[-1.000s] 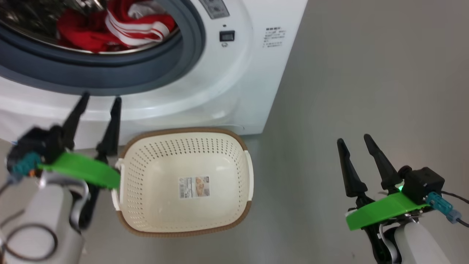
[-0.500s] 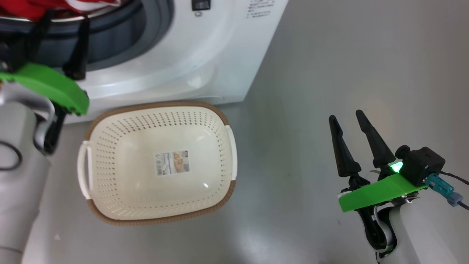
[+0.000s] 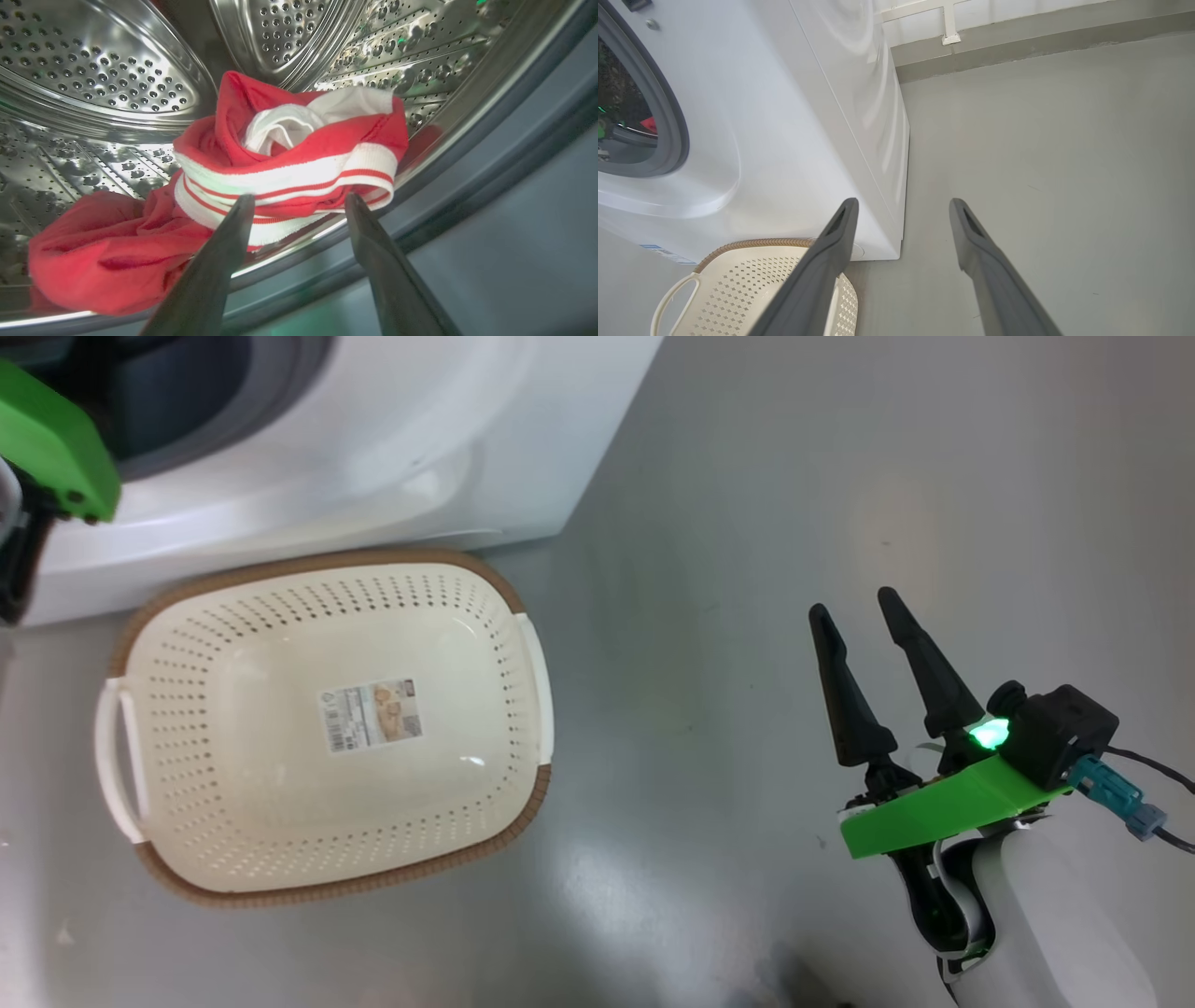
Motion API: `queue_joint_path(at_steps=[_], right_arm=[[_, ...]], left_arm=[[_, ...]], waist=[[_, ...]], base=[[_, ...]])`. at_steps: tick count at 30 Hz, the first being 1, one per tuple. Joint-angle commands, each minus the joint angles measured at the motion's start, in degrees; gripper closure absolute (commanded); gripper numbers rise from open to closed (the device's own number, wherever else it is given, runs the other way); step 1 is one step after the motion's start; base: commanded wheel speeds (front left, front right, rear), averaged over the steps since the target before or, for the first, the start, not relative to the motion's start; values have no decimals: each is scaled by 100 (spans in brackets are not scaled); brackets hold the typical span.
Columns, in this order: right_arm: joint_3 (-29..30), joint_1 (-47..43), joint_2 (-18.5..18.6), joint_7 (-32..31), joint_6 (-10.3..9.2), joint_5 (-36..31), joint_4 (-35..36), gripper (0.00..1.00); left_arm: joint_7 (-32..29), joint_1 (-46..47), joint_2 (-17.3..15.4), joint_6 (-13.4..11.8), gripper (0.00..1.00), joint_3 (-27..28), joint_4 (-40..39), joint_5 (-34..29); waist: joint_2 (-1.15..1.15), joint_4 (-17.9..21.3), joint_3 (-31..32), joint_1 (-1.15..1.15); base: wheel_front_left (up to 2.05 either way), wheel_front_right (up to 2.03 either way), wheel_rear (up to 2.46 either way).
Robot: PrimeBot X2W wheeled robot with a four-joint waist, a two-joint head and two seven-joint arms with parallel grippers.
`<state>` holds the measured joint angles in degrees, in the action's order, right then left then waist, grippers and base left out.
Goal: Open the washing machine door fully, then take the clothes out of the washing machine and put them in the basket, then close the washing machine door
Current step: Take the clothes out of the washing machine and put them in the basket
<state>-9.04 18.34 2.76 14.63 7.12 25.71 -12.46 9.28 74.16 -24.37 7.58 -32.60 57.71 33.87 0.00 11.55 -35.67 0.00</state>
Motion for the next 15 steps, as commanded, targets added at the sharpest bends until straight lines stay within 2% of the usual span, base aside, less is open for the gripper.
queue_joint_path(at_steps=[1,15], right_arm=[[-144,7,12,37,36,123,154,0],[-323,53,11,37,36,250,233,0]], left_arm=[[-18,201,-331,-9,0,9,-22,55],[72,872,-519,-9,0,-637,615,352]], waist=[[0,141,-159,0],[0,361,-431,0]], base=[[0,0,0],[0,0,0]])
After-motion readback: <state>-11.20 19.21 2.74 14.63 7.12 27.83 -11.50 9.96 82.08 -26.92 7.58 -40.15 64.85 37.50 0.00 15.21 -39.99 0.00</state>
